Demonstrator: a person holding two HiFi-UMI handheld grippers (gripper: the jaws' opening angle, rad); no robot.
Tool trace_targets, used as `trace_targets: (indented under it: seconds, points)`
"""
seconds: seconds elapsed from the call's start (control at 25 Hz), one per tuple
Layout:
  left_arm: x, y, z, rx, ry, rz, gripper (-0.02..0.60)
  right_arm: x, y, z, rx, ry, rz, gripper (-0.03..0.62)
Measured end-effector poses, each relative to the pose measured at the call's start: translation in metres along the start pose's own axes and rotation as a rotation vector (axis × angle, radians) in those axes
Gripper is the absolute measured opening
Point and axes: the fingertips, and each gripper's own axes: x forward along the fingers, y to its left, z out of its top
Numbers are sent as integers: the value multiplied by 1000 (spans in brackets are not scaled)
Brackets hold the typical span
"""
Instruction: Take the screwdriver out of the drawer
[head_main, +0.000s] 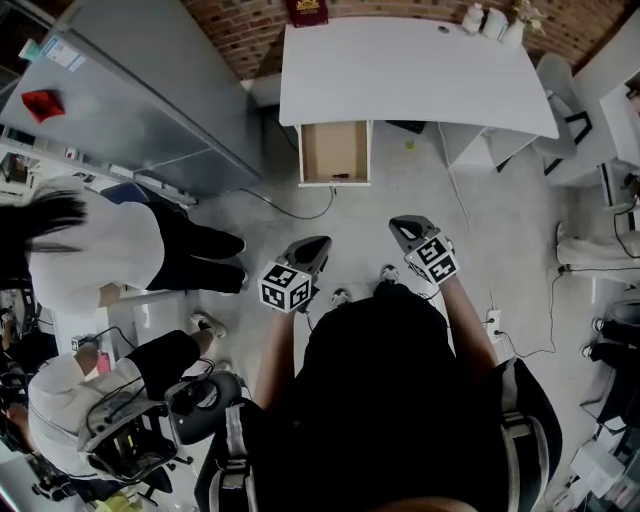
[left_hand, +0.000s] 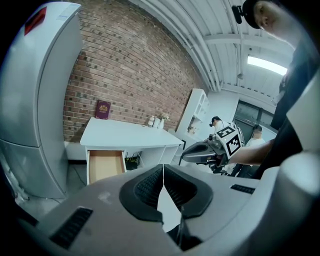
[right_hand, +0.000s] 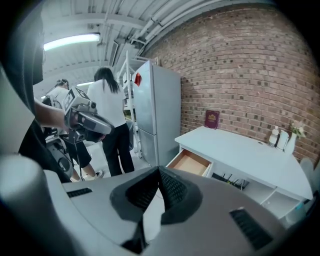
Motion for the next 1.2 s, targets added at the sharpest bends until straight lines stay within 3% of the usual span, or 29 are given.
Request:
trace_targets:
  seconds: [0.68, 1.2]
  points:
    - [47, -20, 11, -61, -4, 145, 17, 3, -59, -18, -60, 29, 151, 57]
    - [57, -25, 15, -63, -18, 183, 17, 8, -73, -16, -78, 15, 178, 57]
